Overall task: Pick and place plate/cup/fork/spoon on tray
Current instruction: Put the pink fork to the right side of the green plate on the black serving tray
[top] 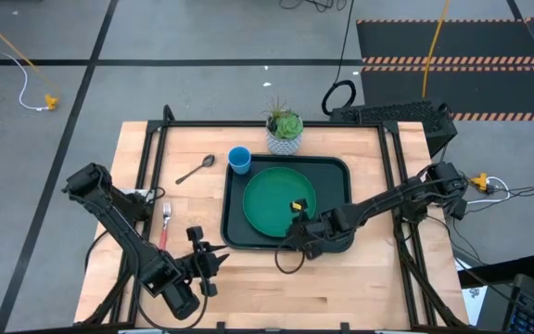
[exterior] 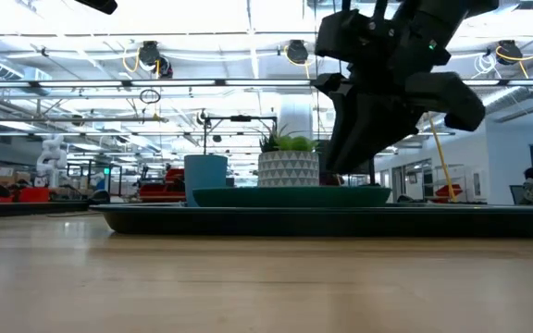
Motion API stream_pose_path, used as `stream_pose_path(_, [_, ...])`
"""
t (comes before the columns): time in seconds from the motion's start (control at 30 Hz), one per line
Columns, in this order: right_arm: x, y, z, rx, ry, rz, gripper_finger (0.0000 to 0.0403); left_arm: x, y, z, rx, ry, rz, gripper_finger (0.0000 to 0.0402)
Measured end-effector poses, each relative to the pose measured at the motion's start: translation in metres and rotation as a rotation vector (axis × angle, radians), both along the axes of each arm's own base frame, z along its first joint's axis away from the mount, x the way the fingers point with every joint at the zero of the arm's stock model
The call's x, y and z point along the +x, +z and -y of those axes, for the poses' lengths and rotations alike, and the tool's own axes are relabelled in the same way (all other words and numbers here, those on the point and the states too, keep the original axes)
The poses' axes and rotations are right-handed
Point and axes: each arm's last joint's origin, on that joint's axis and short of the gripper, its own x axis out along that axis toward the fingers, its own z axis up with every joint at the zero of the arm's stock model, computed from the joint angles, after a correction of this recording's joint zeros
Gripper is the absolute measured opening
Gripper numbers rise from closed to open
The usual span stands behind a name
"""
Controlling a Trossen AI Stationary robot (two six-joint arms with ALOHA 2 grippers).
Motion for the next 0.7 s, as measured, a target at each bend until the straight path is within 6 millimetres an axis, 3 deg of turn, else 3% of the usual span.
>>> stream_pose_path(0.2, [-0.001, 0.009, -0.002, 0.012, -0.051, 0.054, 0.0068, -0.001, 0.000, -0.001, -0.002, 0.012, -0.003, 0.0111])
stream_pose_path(0.53, [-0.026, 0.069, -0.016, 0.070, -0.099, 0.310, 0.0068, 0.000, -0.001, -0.031, -0.024, 0.238, -0.009, 0.0111])
stream_pose_path(0.7, [-0.044, 0.089, -0.016, 0.099, -0.157, 0.364, 0.0068, 0.000, -0.003, -0.047, -0.068, 0.375, -0.052, 0.0111])
